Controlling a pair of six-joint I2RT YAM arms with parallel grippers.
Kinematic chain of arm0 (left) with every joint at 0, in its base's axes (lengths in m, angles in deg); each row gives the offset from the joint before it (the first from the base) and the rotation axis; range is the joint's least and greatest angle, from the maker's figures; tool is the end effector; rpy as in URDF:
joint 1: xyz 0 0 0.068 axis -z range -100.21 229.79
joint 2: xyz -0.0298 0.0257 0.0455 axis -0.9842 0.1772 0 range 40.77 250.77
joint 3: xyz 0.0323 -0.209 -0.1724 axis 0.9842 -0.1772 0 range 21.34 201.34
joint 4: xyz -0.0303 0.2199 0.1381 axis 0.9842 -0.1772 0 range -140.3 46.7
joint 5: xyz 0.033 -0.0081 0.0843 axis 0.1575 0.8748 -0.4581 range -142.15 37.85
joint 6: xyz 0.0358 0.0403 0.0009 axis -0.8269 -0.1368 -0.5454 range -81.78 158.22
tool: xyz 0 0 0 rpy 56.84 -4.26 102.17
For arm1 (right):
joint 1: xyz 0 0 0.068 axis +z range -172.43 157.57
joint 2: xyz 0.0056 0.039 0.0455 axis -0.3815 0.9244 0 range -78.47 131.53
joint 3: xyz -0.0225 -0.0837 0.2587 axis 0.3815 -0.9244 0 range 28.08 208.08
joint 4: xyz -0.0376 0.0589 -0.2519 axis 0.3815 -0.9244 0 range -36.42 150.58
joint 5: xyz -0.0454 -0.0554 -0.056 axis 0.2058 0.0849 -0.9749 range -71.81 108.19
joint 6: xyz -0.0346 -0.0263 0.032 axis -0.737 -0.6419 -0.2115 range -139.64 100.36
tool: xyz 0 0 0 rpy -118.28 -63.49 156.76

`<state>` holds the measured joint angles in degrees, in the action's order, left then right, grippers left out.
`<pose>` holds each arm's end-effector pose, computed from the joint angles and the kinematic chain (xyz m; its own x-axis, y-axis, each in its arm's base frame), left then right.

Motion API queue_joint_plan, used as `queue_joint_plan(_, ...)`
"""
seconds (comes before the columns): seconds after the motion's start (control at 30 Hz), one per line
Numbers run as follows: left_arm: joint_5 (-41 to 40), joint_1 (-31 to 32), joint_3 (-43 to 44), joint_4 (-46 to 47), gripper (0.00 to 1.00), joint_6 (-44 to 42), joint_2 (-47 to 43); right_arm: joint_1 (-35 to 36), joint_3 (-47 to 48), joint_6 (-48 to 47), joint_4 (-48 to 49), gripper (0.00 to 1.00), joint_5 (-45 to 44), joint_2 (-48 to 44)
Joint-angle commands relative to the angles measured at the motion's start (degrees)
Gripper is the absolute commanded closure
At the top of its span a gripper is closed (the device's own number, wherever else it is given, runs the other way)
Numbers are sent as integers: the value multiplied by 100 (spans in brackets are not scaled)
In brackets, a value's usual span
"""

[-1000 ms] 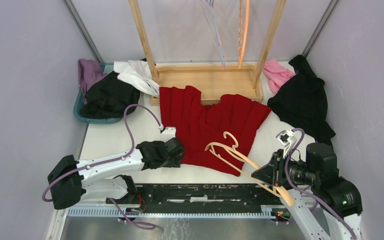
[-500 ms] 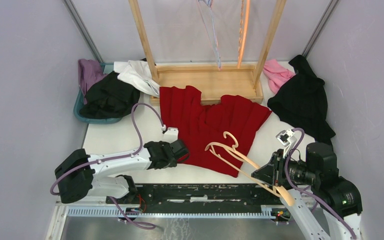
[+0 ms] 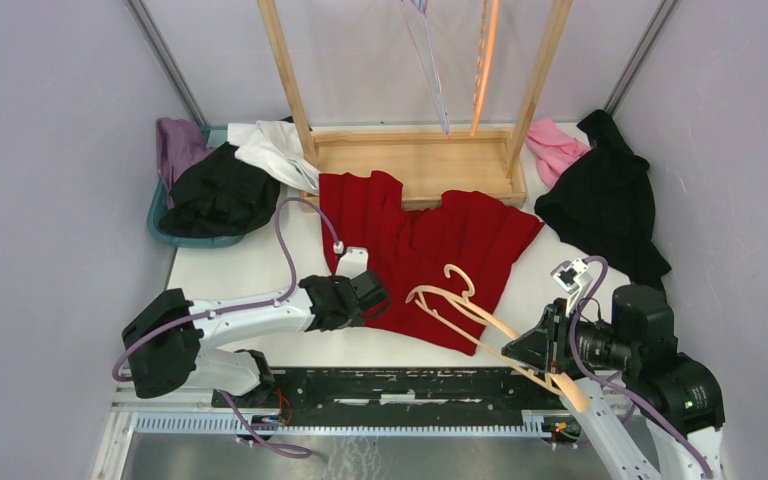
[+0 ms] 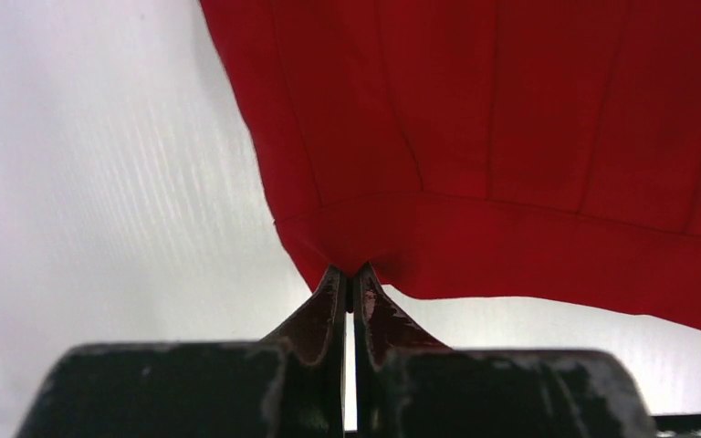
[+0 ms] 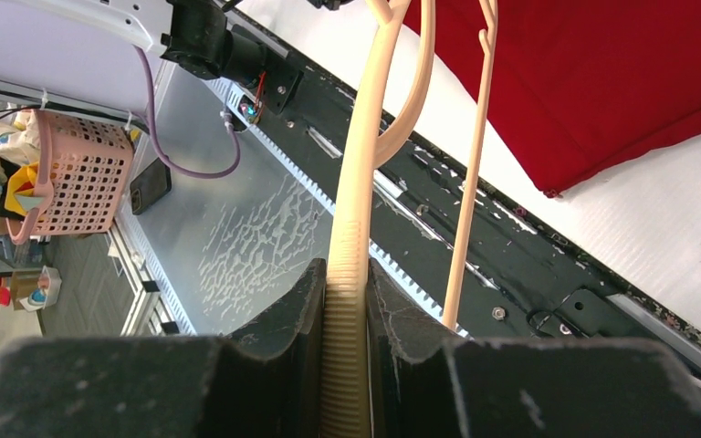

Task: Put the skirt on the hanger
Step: Hang the skirt on the hanger.

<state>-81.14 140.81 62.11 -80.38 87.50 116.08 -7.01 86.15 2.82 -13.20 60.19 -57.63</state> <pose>0.1227 -0.1859 0.1797 -0.8237 0.1189 -0.5543 0.1022 0.9929 0.0611 0.0060 0.0264 0.3436 -0.8040 0.0728 -0.5901 -0.4421 0.5905 0.6752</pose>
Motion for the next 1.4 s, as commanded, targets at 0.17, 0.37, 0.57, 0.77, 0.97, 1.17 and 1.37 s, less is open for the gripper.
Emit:
queue_joint_plan(0.17,-43,1,969,298,97,-467,283,31,257,33,530,99,545,43)
queue_joint_plan(0.37,175,-92,1519,353,97,-703,823,115,361,89,558,99,693,-8)
queue_joint_plan(0.57,255,-187,2006,368,97,-906,1162,202,244,209,652,99,892,-83)
queue_joint_plan(0.77,351,-338,2300,365,97,-1076,1250,218,-12,264,784,99,930,-92)
queue_joint_plan(0.97,495,-464,2506,392,97,-1211,1264,213,-123,366,1023,99,846,-58)
queue_joint_plan(1.17,593,-562,2551,447,97,-1288,1275,194,33,505,1097,99,944,-63)
queue_joint_plan(1.37,689,-735,2541,541,97,-1370,1160,189,255,471,649,99,941,-59)
